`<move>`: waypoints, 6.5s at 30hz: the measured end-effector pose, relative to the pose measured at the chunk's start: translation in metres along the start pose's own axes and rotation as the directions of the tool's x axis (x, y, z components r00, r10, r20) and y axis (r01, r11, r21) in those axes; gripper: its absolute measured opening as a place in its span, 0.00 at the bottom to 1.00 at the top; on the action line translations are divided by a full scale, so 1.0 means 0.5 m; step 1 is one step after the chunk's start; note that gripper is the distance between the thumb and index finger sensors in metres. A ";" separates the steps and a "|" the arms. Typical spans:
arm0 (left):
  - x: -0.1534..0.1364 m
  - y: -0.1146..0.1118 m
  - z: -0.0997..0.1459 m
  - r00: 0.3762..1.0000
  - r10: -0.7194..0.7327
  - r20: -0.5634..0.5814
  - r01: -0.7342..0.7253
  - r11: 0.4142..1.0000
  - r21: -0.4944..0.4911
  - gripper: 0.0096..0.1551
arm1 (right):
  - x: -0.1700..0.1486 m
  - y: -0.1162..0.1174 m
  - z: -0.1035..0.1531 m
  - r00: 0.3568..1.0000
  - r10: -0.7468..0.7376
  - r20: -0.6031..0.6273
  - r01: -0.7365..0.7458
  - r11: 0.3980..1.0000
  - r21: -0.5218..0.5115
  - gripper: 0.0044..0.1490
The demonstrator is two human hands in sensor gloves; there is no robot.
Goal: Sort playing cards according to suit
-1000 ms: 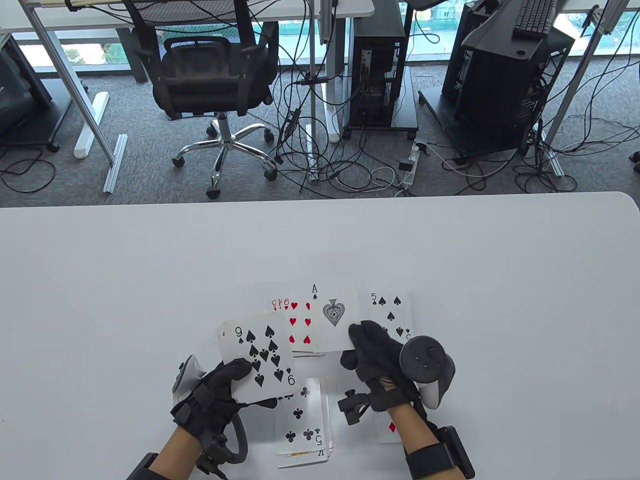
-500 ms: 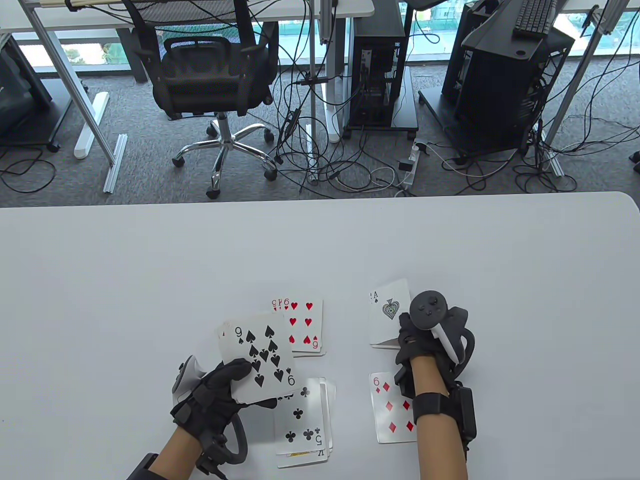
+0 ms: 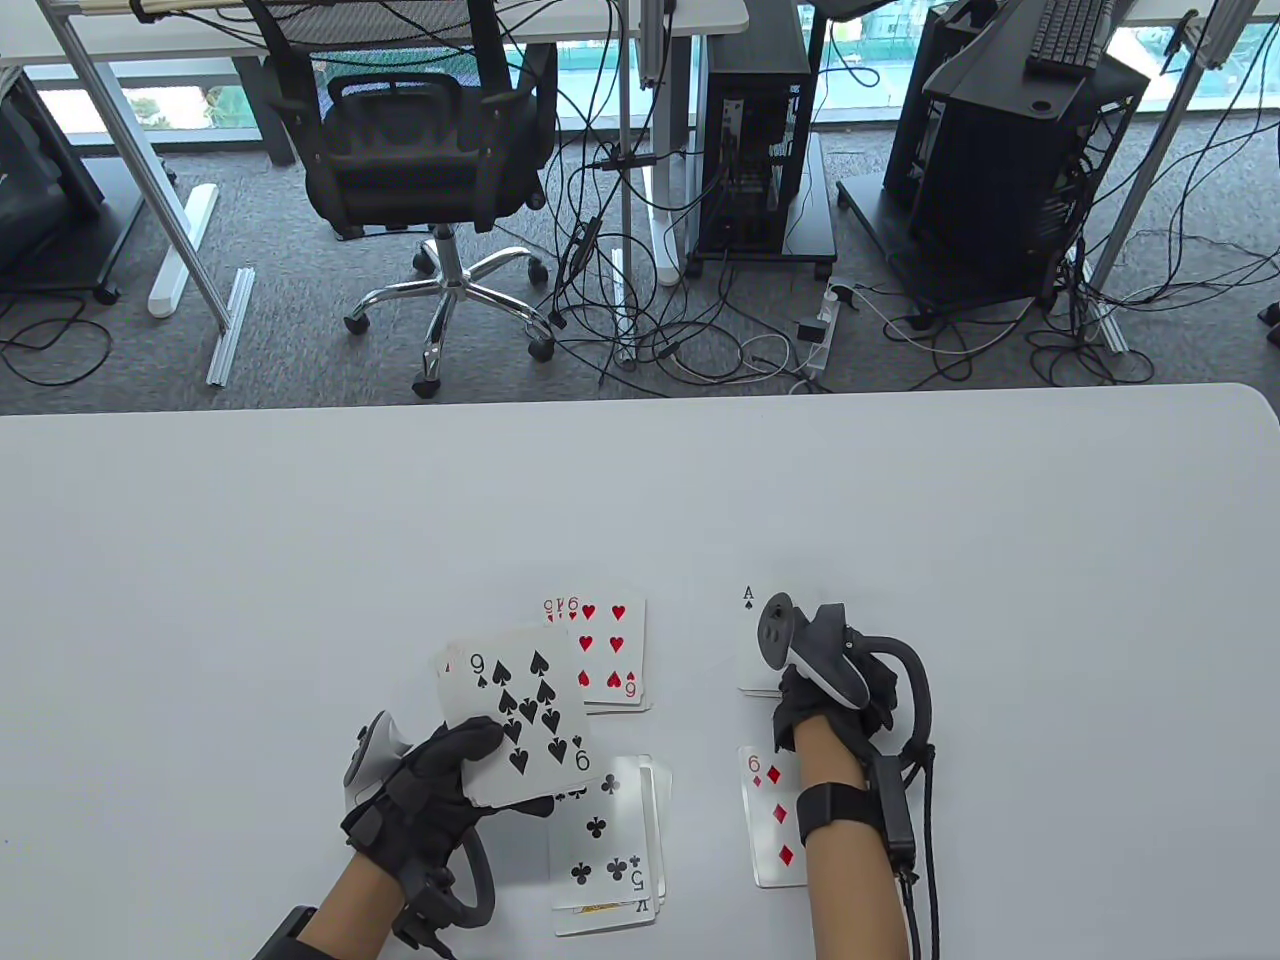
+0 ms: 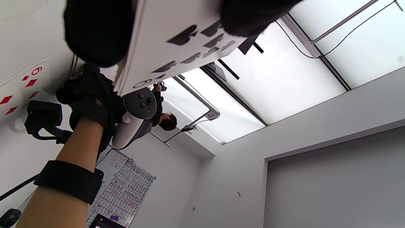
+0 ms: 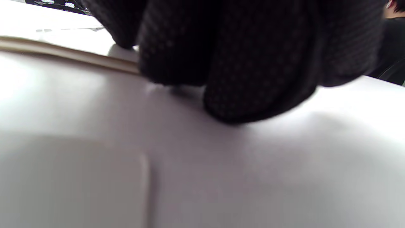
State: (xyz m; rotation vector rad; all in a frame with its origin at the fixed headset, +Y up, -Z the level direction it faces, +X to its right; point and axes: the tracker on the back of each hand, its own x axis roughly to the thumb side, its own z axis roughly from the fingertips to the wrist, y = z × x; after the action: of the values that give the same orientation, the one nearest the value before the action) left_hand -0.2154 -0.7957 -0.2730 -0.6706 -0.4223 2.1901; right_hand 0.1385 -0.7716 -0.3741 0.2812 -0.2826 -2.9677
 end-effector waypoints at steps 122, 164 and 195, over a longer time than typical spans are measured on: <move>-0.008 -0.004 0.001 1.000 0.009 -0.017 -0.009 1.000 0.013 0.32 | 0.204 -0.066 0.277 0.238 -0.709 0.664 0.829 0.504 0.242 0.48; -0.008 -0.019 -0.005 1.000 0.011 0.000 -0.011 0.999 -0.035 0.32 | 0.188 -0.063 0.273 0.147 -0.768 0.623 0.902 0.363 0.234 0.28; -0.007 -0.012 -0.006 1.000 -0.012 0.002 0.012 0.999 -0.031 0.32 | -0.069 -0.006 0.004 0.867 -0.499 0.004 0.493 0.855 -0.157 0.28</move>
State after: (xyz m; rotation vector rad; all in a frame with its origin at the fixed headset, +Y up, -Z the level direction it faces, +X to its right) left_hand -0.2080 -0.7942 -0.2711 -0.6806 -0.4610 2.1767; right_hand 0.1710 -0.7627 -0.3667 0.4498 0.0377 -3.4640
